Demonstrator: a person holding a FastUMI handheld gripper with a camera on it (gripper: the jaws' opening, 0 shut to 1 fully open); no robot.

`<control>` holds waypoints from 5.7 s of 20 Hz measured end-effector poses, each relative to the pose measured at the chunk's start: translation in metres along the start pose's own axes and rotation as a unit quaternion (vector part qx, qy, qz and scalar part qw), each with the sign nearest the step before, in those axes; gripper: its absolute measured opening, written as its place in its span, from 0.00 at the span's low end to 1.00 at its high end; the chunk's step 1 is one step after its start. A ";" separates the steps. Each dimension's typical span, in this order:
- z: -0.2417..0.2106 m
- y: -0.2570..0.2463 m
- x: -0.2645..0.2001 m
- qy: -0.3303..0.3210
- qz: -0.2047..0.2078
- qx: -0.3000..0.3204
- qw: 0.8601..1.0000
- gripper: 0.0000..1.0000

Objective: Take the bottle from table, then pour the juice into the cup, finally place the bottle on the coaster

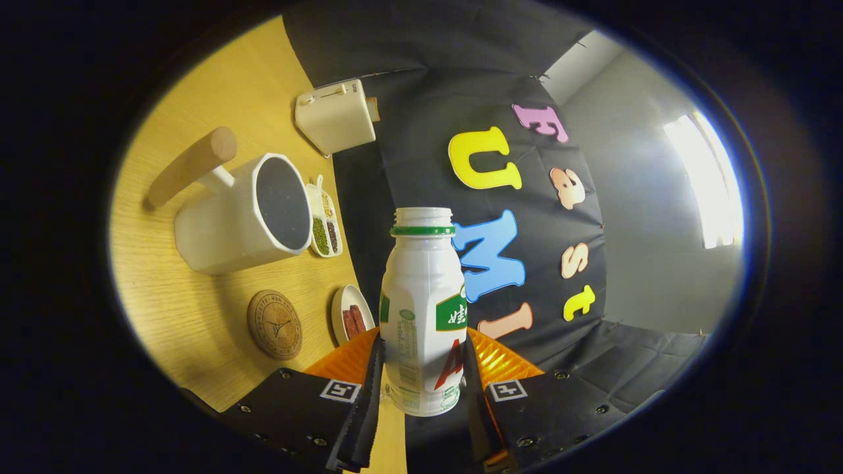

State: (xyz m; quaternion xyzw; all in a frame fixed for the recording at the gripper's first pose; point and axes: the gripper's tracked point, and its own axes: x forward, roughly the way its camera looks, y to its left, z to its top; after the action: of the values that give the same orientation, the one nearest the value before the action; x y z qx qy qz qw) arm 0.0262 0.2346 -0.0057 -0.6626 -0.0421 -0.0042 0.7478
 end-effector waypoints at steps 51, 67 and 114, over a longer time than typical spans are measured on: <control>0.008 -0.013 0.001 -0.026 -0.032 -0.171 0.984 0.56; 0.011 -0.021 0.001 -0.026 -0.041 -0.196 0.979 0.56; 0.041 -0.044 -0.002 -0.072 -0.086 -0.332 0.937 0.56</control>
State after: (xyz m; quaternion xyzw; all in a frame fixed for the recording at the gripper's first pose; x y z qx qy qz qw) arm 0.0192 0.2702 0.0425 -0.8653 -0.1487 -0.0344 0.4774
